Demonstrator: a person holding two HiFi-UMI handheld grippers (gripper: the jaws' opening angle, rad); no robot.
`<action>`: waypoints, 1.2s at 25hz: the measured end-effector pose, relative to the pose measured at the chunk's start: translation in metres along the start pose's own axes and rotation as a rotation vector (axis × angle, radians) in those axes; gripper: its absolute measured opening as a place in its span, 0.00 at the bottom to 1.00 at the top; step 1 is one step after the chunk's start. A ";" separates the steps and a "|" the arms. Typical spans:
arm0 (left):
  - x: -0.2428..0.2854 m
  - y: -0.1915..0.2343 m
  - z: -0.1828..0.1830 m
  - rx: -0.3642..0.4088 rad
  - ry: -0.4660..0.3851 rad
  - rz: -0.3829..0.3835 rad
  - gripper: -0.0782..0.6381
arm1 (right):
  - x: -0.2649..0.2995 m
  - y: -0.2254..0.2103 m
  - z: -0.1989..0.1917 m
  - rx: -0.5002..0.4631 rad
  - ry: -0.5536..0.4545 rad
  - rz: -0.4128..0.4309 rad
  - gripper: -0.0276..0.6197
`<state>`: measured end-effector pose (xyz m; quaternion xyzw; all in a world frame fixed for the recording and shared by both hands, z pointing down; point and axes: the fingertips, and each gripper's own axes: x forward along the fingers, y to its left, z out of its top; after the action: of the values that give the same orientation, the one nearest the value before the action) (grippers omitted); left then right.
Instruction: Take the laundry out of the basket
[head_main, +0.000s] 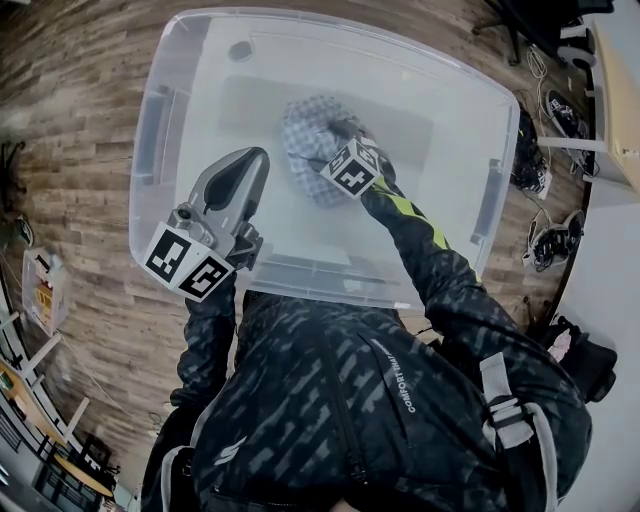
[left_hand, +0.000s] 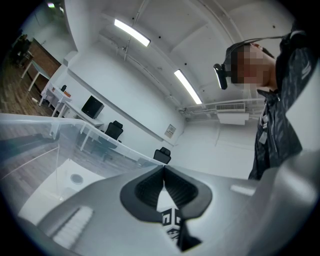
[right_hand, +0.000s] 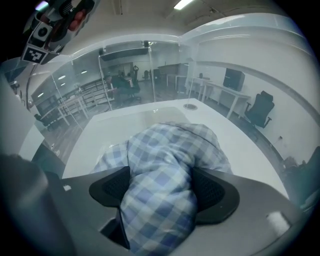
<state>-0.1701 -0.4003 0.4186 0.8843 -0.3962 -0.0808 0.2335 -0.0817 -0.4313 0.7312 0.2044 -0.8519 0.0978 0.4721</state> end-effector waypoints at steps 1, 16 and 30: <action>0.000 0.001 0.001 0.000 0.000 0.000 0.12 | 0.001 0.000 0.000 -0.008 0.013 -0.006 0.65; -0.008 -0.001 0.008 0.018 -0.023 0.018 0.12 | 0.012 -0.003 0.002 -0.025 0.050 -0.130 0.59; -0.038 -0.026 0.050 0.093 -0.139 0.047 0.12 | -0.001 -0.030 0.007 0.263 -0.025 -0.177 0.27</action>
<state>-0.1952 -0.3746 0.3612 0.8769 -0.4354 -0.1179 0.1659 -0.0738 -0.4604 0.7255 0.3400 -0.8162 0.1637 0.4375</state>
